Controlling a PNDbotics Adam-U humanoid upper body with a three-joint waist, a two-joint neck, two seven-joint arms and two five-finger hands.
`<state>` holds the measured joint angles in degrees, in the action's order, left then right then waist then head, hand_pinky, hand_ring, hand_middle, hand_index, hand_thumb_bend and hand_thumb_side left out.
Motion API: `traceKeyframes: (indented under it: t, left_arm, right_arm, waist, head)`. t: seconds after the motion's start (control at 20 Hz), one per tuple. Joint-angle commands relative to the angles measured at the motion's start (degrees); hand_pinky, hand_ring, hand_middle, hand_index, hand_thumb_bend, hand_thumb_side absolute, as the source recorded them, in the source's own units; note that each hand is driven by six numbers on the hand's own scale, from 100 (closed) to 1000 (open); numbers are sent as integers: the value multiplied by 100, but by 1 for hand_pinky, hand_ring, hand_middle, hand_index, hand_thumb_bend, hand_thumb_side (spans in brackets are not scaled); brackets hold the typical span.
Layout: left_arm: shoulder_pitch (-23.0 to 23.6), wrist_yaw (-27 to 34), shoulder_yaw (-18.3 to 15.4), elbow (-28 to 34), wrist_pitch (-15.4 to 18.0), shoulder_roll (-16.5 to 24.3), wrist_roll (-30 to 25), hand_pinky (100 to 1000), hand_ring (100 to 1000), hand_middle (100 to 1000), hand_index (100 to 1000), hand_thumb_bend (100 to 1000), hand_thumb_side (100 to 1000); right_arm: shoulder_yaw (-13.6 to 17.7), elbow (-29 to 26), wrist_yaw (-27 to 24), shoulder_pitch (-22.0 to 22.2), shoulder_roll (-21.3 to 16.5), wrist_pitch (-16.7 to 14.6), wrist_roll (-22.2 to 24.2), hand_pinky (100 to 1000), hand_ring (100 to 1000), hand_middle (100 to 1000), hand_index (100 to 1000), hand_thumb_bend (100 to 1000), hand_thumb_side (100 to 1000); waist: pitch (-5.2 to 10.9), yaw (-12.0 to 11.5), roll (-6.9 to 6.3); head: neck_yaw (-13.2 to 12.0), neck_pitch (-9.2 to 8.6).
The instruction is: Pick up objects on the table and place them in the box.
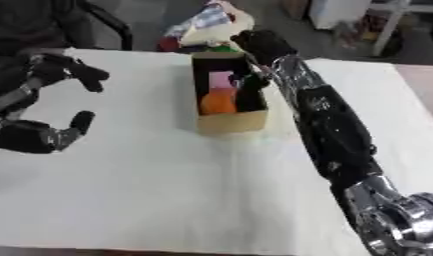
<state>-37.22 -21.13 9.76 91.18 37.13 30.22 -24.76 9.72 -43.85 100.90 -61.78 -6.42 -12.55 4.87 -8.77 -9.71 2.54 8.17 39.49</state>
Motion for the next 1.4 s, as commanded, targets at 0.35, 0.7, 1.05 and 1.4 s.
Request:
traceKeyframes:
  t: [0.35, 0.7, 1.05, 1.4]
  left_arm:
    - [94, 49, -206, 49, -73, 55, 84, 678, 610, 604, 885, 100, 405]
    - [320, 195, -337, 46, -245, -16, 230, 665, 598, 598, 886, 100, 450]
    - [604, 578, -451, 112, -442, -163, 338, 652, 584, 589, 888, 100, 518]
    - [970, 1091, -638, 219, -687, -353, 382, 643, 574, 580, 883, 100, 597]
  right_arm:
    - [-323, -502, -1111, 108, -367, -447, -695, 819, 796, 900, 1000, 158, 514]
    - [-703, -1648, -3250, 969, -686, -316, -1313, 762, 767, 885, 967, 100, 543]
    - [-860, -3219, -5659, 2199, -717, -142, -1518, 725, 744, 870, 945, 100, 583]
    - [-783, -3994, -6871, 2966, -861, -296, -1555, 723, 742, 863, 927, 100, 621]
  waist:
    - [99, 305, -77]
    - [64, 584, -88]
    - [-11, 741, -42]
    - [-83, 803, -14]
  head:
    - [-165, -9]
    - [-433, 19]
    - [-639, 71]
    - [-831, 69]
